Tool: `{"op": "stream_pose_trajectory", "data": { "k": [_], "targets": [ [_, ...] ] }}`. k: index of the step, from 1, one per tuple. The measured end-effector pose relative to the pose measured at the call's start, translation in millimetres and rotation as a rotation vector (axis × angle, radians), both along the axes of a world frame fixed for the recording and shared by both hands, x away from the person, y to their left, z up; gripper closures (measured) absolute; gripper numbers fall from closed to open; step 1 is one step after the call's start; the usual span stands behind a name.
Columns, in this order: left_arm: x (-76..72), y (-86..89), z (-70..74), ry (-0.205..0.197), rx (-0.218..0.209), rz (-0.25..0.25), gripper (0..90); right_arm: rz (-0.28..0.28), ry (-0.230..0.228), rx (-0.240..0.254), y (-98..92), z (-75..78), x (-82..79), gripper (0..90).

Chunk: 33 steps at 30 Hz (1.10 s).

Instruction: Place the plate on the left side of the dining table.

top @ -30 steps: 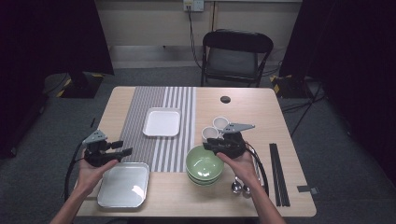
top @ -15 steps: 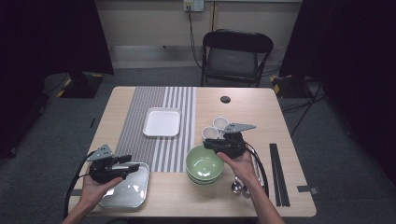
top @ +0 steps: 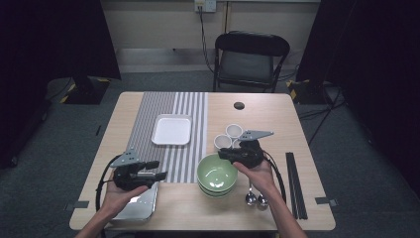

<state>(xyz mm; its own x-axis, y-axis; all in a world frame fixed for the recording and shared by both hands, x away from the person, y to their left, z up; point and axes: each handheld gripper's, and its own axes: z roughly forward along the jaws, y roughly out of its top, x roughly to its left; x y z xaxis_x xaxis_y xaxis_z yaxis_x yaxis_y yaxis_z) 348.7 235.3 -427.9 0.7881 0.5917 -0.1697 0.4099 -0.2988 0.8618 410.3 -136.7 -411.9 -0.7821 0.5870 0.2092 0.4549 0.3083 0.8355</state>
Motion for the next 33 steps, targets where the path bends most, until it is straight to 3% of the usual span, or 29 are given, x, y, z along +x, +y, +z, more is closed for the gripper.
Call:
{"op": "stream_pose_trajectory", "data": {
  "k": [5,7,14,17,20,21,22,26,28,33],
  "targets": [
    [2.6,-33.3,1.6,0.003,0.008,-0.081,45.4,-0.002,0.001,0.007,-3.3,0.0,-0.3,81.4],
    [4.8,-45.3,4.3,0.04,-0.027,-0.128,49.4,-0.005,0.001,0.013,-3.9,-2.6,-0.3,82.9],
    [7.1,-82.1,19.1,-0.012,-0.03,-0.23,55.6,-0.009,0.016,0.027,-5.6,-4.8,0.6,83.9],
    [7.9,-97.8,21.4,-0.008,-0.033,-0.283,57.9,-0.007,0.017,0.033,-6.1,-5.4,0.8,84.1],
    [9.5,-111.1,21.2,-0.006,-0.044,-0.299,58.6,-0.008,0.021,0.037,-6.5,-5.8,0.9,84.2],
    [9.8,-114.3,20.9,-0.011,-0.04,-0.297,58.3,-0.008,0.02,0.037,-6.6,-5.8,0.8,84.3],
    [10.1,-117.1,19.8,0.012,-0.041,-0.315,57.6,-0.009,0.02,0.036,-6.5,-5.7,0.6,84.3],
    [4.7,-125.9,17.1,0.0,-0.013,-0.369,57.7,-0.014,0.029,0.021,-6.5,-7.3,1.1,84.8],
    [4.5,-128.0,16.1,0.007,-0.022,-0.38,61.2,-0.01,0.044,0.018,-7.8,-11.6,2.5,85.1],
    [5.2,-130.6,16.0,0.008,-0.035,-0.397,59.1,-0.006,0.048,0.025,-8.8,-12.1,3.3,85.2]
  ]
}}
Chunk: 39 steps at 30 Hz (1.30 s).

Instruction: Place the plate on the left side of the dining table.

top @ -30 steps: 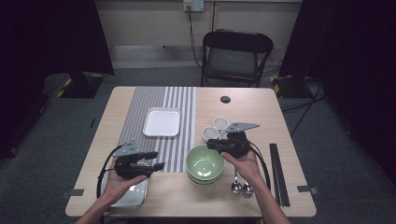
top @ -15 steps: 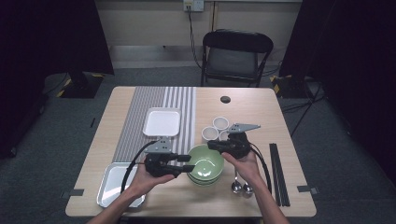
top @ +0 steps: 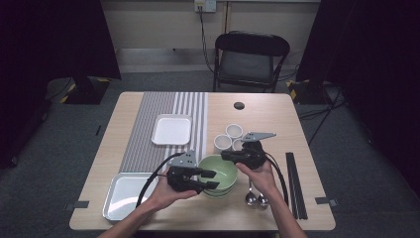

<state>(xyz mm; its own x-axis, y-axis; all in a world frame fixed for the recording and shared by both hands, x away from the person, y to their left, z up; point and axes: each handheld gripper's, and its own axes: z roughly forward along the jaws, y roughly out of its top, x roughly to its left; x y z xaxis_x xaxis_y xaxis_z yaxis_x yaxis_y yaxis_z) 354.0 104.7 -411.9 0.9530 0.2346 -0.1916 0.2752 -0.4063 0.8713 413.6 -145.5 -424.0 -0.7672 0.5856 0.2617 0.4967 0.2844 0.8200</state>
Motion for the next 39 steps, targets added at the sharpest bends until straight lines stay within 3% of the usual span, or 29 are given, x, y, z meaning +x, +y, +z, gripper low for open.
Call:
{"op": "stream_pose_trajectory", "data": {
  "k": [2,5,10,19,24,30,32,34,36,38,39],
  "targets": [
    [0.1,-0.9,-0.5,0.013,-0.007,-0.014,56.0,0.002,0.003,0.004,-0.4,-0.4,0.2,85.3],
    [-4.0,-7.0,-2.9,-0.004,0.028,-0.042,54.1,-0.002,0.002,-0.004,-0.3,-2.1,-0.6,85.3],
    [-6.0,-13.0,-6.4,-0.015,0.071,-0.061,67.0,-0.005,0.002,0.001,-0.9,-3.7,-1.0,85.3],
    [-3.6,-16.7,-7.7,0.013,0.081,-0.104,74.7,-0.006,-0.002,0.007,-0.9,-2.3,-2.2,85.2],
    [-7.5,-19.5,-3.2,0.014,0.071,-0.101,83.9,-0.007,-0.022,0.007,-0.8,-0.1,-4.1,81.7],
    [-6.9,-16.5,-1.6,0.02,0.057,-0.103,84.6,-0.006,-0.035,0.015,-1.3,1.6,-3.8,83.3],
    [-5.1,-14.8,-0.4,0.033,0.036,-0.11,85.2,0.002,-0.035,0.02,-1.0,1.5,-3.5,85.4],
    [-3.1,-10.6,2.8,0.059,-0.01,-0.114,89.2,0.005,-0.03,0.025,-1.1,0.8,-2.9,85.9],
    [-2.5,-8.2,5.5,0.038,0.015,-0.123,90.0,0.008,-0.021,0.029,-1.8,0.2,-2.0,86.1],
    [-2.2,-5.8,6.0,0.05,0.01,-0.121,90.0,0.007,-0.018,0.035,-2.0,-0.7,-2.1,86.2],
    [-2.9,-5.9,6.4,0.048,0.009,-0.11,85.2,0.007,-0.016,0.03,-2.0,-1.2,-1.7,86.2]
  ]
}}
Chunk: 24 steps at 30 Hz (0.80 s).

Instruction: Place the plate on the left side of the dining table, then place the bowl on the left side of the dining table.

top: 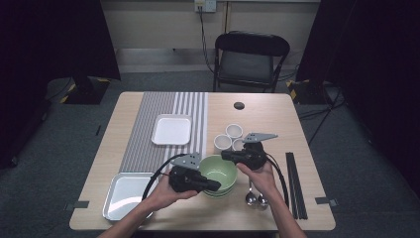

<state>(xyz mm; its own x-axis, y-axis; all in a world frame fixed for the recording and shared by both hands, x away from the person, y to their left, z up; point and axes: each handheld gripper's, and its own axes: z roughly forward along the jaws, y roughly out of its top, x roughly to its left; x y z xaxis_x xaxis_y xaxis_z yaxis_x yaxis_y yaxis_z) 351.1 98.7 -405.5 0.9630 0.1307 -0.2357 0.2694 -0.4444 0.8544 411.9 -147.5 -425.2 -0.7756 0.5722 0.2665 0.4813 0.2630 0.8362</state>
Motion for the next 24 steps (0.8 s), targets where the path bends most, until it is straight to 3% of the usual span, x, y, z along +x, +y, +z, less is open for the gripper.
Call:
{"op": "stream_pose_trajectory", "data": {
  "k": [6,8,10,13,17,20,22,23,24],
  "targets": [
    [-3.1,-4.4,1.7,-0.035,0.069,-0.013,68.5,-0.006,0.005,-0.01,0.3,-2.3,0.7,86.0],
    [-3.4,-5.7,0.8,-0.041,0.068,-0.011,64.5,-0.01,0.009,-0.021,0.6,-3.0,0.9,85.9],
    [-3.5,-6.4,1.8,-0.06,0.1,0.03,57.2,-0.008,0.017,-0.026,0.2,-4.2,1.5,85.9],
    [-1.2,-5.7,1.9,-0.022,0.108,0.042,50.5,-0.008,0.021,-0.032,0.0,-5.4,1.4,85.8],
    [1.8,-5.8,0.7,-0.024,0.145,0.082,50.1,-0.008,0.028,-0.015,-1.4,-7.3,2.2,85.9],
    [3.7,-6.3,0.7,-0.013,0.142,0.071,53.7,-0.012,0.027,-0.013,-1.4,-7.7,1.8,85.7],
    [3.1,-8.7,0.4,-0.039,0.157,0.035,56.4,-0.011,0.025,-0.006,-1.6,-8.2,1.9,85.4],
    [3.6,-10.8,0.1,-0.042,0.188,0.023,56.8,-0.012,0.022,-0.008,-1.3,-8.1,1.8,85.2],
    [4.0,-11.4,-0.7,-0.028,0.181,0.013,58.8,-0.013,0.011,-0.011,-0.8,-7.4,1.2,85.3]
  ]
}}
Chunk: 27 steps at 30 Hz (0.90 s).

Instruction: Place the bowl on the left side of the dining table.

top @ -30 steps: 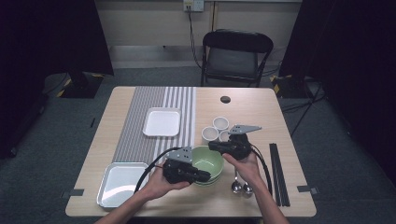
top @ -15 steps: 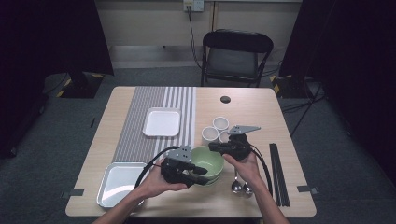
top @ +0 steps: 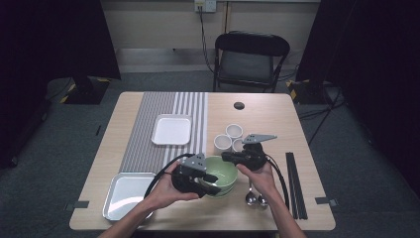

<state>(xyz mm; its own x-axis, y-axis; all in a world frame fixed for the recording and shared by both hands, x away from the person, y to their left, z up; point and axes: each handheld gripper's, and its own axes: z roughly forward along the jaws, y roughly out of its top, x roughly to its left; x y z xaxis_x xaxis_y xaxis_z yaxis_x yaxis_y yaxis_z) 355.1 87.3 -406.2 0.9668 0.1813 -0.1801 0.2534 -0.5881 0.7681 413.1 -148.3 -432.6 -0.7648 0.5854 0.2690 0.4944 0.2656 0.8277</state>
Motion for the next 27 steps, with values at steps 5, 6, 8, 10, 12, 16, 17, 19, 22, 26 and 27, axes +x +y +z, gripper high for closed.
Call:
{"op": "stream_pose_trajectory", "data": {
  "k": [5,6,8,10,12,16,17,19,22,26,27],
  "targets": [
    [0.9,-2.9,-2.3,0.019,-0.009,-0.02,70.4,0.002,-0.013,0.009,-0.2,2.9,-1.2,86.5],
    [1.1,-4.3,-2.7,0.021,-0.017,-0.027,71.5,0.003,-0.012,0.01,-0.3,2.9,-1.1,86.6],
    [0.3,-7.2,-2.1,0.017,-0.032,-0.033,75.5,0.005,-0.008,0.014,-0.7,2.8,-0.5,86.7],
    [1.4,-8.9,-1.1,0.028,-0.037,-0.041,79.3,0.006,-0.005,0.015,-0.9,2.8,-0.4,86.8],
    [3.2,-9.6,-0.2,0.032,-0.034,-0.055,79.9,0.013,0.002,0.02,-1.8,2.2,0.8,86.9],
    [4.5,-10.1,0.4,0.039,-0.042,-0.051,79.9,0.016,0.009,0.022,-1.8,0.9,1.9,86.8],
    [5.3,-10.6,1.1,0.044,-0.038,-0.05,79.9,0.017,0.009,0.02,-1.8,0.9,2.1,86.8],
    [5.7,-11.9,4.1,0.037,-0.007,-0.049,79.1,0.016,0.008,0.01,-1.5,0.3,2.3,86.7],
    [3.7,-15.9,4.7,0.031,0.064,-0.048,69.8,0.015,0.009,0.004,-1.4,-0.7,2.2,86.6],
    [7.3,-14.5,6.0,0.042,0.065,-0.051,75.3,0.013,0.007,0.009,-1.6,-1.4,1.8,86.6],
    [7.7,-15.3,5.6,0.037,0.063,-0.063,76.0,0.014,0.007,0.008,-1.6,-1.3,1.7,86.6]
  ]
}}
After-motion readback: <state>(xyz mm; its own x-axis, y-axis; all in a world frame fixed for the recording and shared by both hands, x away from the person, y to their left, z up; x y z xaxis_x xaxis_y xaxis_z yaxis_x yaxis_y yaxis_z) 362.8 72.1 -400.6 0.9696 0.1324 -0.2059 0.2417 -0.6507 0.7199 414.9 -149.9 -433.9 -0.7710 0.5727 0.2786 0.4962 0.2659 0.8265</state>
